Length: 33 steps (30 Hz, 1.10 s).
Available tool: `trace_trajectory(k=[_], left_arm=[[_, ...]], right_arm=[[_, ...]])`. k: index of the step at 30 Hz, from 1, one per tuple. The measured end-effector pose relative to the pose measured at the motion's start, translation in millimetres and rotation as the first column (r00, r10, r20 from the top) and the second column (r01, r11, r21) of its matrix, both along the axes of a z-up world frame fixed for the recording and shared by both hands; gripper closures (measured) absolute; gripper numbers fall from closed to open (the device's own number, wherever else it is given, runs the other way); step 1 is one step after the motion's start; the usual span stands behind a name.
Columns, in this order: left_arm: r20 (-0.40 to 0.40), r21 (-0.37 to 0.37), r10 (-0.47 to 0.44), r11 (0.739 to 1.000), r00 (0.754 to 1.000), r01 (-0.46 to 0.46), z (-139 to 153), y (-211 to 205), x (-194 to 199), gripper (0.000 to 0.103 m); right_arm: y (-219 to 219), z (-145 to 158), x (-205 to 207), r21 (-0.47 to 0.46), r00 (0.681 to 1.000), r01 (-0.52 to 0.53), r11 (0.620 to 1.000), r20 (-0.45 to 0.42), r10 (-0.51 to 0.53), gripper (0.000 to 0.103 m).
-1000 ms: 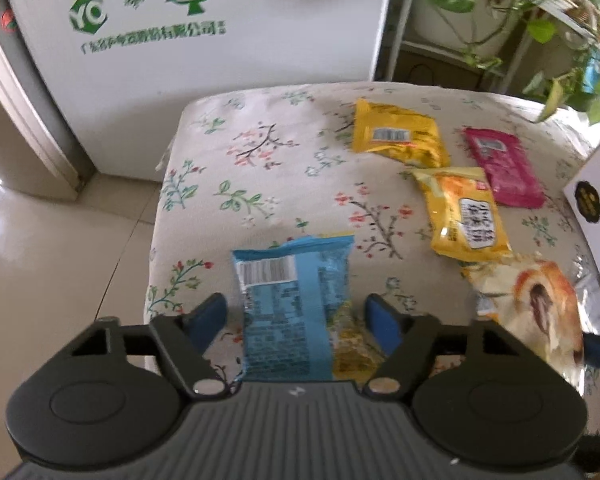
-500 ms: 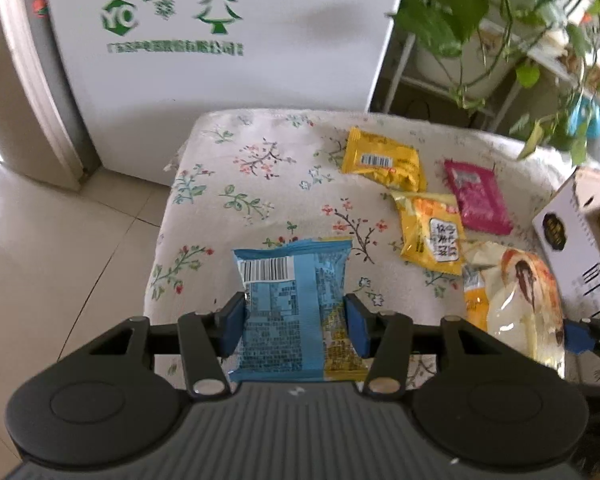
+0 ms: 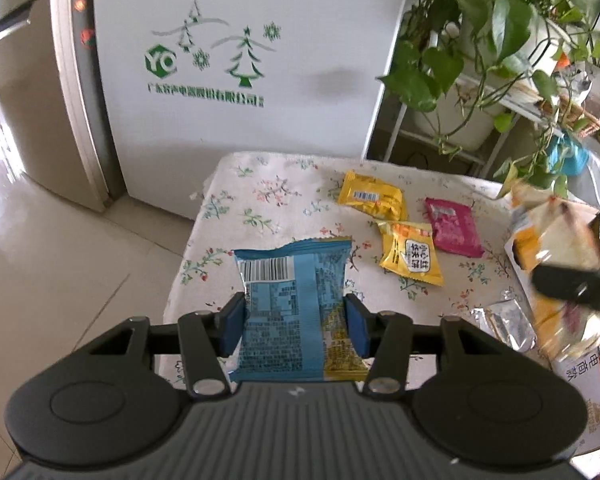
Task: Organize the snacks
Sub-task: 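Carry the blue and croissant packets over the box and release them inside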
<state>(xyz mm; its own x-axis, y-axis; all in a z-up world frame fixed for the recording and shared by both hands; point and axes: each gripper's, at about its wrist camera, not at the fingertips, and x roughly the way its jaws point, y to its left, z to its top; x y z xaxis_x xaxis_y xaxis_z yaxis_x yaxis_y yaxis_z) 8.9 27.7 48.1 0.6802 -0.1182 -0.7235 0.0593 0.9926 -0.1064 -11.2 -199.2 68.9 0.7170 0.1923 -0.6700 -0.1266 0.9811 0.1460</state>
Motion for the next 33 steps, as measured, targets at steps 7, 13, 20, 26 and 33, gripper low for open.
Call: trace_trajectory(k=[7,13,20,26,33], left_arm=[[0.044,-0.018,0.039,0.999,0.998,-0.039,6,-5,-24,0.052],[0.048,-0.023,0.009,1.000,0.999,-0.008,10,-25,-29,0.052],[0.049,-0.057,-0.037,0.998,0.998,0.040,20,-57,-33,0.052],[0.071,-0.087,-0.103,0.990,0.992,0.109,35,-92,-31,0.052],[0.095,-0.113,-0.193,0.973,0.977,0.203,51,-137,-32,0.052]], right_arm=[[-23,25,-9,0.051,0.997,0.020,0.999,0.069,-0.023,0.043],[-40,34,-12,0.078,0.993,0.055,0.995,0.101,-0.063,0.043],[-68,42,-13,0.121,0.985,0.123,0.985,0.109,-0.136,0.043],[-97,54,-19,0.167,0.973,0.165,0.972,0.134,-0.188,0.043],[-134,61,-25,0.216,0.954,0.238,0.947,0.130,-0.269,0.043]])
